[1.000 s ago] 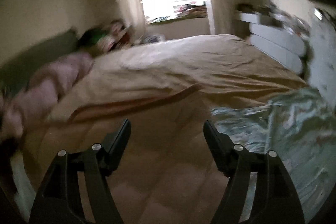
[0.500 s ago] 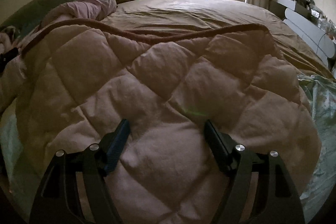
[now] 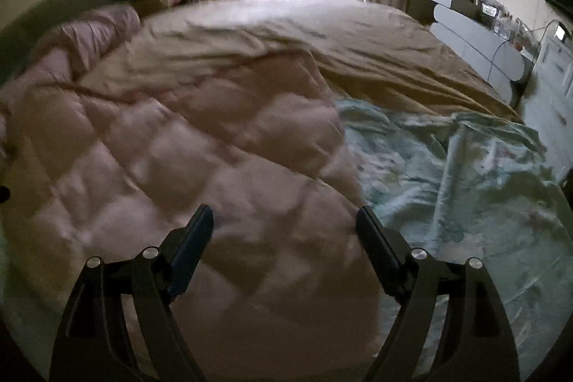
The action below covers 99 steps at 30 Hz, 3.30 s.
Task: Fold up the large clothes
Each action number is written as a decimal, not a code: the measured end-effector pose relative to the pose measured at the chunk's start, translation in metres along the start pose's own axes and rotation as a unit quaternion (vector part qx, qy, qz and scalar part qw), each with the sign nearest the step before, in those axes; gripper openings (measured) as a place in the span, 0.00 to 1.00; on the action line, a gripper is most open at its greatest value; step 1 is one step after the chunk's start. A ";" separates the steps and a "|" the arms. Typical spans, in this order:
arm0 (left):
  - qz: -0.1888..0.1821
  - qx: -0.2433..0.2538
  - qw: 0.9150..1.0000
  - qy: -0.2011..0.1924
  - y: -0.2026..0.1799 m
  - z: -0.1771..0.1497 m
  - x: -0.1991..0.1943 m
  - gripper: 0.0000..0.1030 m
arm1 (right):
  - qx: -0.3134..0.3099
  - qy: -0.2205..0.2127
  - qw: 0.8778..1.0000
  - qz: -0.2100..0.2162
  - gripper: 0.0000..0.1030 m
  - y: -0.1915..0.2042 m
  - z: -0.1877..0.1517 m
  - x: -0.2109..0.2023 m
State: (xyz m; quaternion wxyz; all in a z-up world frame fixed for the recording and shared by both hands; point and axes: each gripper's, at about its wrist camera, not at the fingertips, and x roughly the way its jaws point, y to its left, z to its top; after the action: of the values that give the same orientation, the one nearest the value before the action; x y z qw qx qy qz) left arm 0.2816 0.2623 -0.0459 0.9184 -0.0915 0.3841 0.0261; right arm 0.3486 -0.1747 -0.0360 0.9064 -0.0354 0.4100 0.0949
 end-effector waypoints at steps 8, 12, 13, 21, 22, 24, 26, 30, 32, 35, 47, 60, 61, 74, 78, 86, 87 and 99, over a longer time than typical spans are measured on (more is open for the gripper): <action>0.035 0.061 0.998 -0.002 -0.034 0.003 0.007 0.17 | -0.007 -0.016 1.000 0.014 0.17 0.014 -0.009 0.011; 0.053 0.076 0.995 -0.040 -0.041 0.033 -0.009 0.15 | 0.009 -0.070 0.998 -0.002 0.12 0.014 0.005 -0.015; 0.054 0.075 0.995 -0.046 -0.042 0.043 -0.011 0.15 | 0.020 -0.083 0.996 -0.004 0.12 0.011 0.012 -0.020; 0.082 0.063 0.993 -0.049 -0.055 0.091 0.016 0.14 | 0.078 -0.085 0.993 -0.025 0.12 -0.005 0.054 0.015; 0.087 0.059 0.994 -0.039 -0.052 0.092 0.026 0.14 | 0.083 -0.079 0.993 -0.030 0.12 -0.005 0.056 0.022; 0.089 0.053 0.994 -0.028 -0.048 0.091 0.037 0.14 | 0.082 -0.065 0.994 -0.041 0.12 -0.004 0.060 0.037; 0.092 0.051 0.994 -0.016 -0.044 0.087 0.050 0.14 | 0.078 -0.049 0.994 -0.052 0.12 -0.002 0.060 0.052; 0.094 0.046 0.995 -0.001 -0.041 0.079 0.073 0.15 | 0.074 -0.025 0.995 -0.068 0.12 0.000 0.060 0.074; 0.096 0.045 0.994 0.005 -0.041 0.076 0.083 0.16 | 0.069 -0.015 0.995 -0.074 0.13 0.002 0.059 0.084; 0.090 0.042 0.995 0.011 -0.040 0.074 0.090 0.19 | 0.063 -0.003 0.994 -0.085 0.14 0.006 0.058 0.098; 0.062 0.044 0.995 -0.060 -0.052 0.071 0.009 0.64 | 0.076 -0.036 0.994 -0.066 0.55 0.002 0.051 0.052; -0.030 0.053 0.997 0.047 -0.097 0.001 0.039 0.72 | -0.044 -0.086 0.991 0.088 0.65 0.119 0.051 -0.026; -0.034 0.048 0.997 0.048 -0.095 0.000 0.044 0.72 | -0.056 -0.079 0.991 0.097 0.65 0.131 0.055 -0.022; -0.026 0.058 0.997 0.044 -0.096 -0.003 0.046 0.73 | -0.042 0.075 0.993 0.086 0.69 0.186 0.061 0.099; -0.028 0.056 0.997 0.046 -0.095 -0.002 0.044 0.73 | -0.039 0.080 0.992 0.094 0.67 0.185 0.065 0.094; -0.033 0.051 0.997 0.042 -0.091 -0.001 0.033 0.72 | -0.020 0.000 0.993 0.118 0.65 0.144 0.059 0.021; -0.034 0.049 0.997 0.043 -0.090 -0.001 0.032 0.72 | -0.022 -0.004 0.993 0.117 0.68 0.140 0.056 0.014; -0.019 0.031 0.999 0.010 -0.085 0.009 -0.014 0.84 | 0.024 -0.045 0.992 0.119 0.82 0.091 0.030 -0.044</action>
State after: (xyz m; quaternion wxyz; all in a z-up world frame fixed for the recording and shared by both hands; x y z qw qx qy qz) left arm 0.2876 0.1812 -0.0171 0.9174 -0.0702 0.3918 -0.0044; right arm 0.3243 -0.0880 0.0177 0.9068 0.0400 0.3724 0.1934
